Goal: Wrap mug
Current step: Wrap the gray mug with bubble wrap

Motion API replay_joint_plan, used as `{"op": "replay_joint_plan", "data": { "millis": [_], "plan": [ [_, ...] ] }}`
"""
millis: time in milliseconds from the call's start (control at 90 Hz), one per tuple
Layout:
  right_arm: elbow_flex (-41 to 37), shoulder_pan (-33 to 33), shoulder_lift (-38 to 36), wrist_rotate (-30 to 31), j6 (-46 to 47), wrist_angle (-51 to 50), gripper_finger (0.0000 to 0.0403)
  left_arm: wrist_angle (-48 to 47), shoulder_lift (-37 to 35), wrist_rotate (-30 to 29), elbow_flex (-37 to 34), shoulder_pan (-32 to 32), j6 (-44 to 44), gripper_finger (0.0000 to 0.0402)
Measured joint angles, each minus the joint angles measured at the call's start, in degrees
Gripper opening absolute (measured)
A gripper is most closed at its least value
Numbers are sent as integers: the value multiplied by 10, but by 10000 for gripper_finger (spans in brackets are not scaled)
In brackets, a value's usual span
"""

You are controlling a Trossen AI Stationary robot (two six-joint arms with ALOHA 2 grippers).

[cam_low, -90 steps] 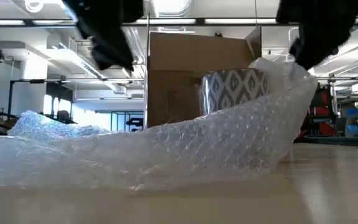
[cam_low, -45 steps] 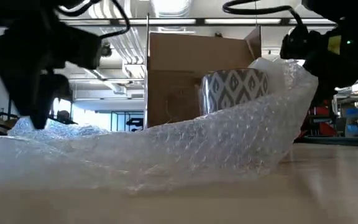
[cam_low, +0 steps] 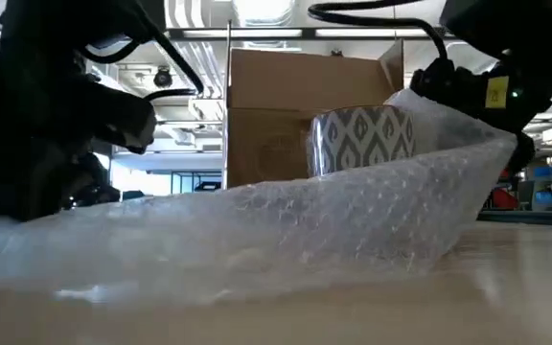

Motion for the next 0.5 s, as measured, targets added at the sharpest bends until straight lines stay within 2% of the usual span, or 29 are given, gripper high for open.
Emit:
{"op": "replay_joint_plan", "data": {
  "millis": [44, 89, 344, 500],
  "plan": [
    [6, 0, 6, -1, 0, 4, 0, -6, -10, -2, 8, 0, -1, 16],
    [11, 0, 12, -1, -1, 2, 0, -12, -16, -14, 19, -1, 0, 15],
    [46, 0, 25, -14, -30, 14, 0, 9, -97, -151, 85, 1, 52, 3],
    [59, 0, 26, -15, -32, 25, 0, 97, -117, -229, 105, 11, 143, 1]
  ]
}}
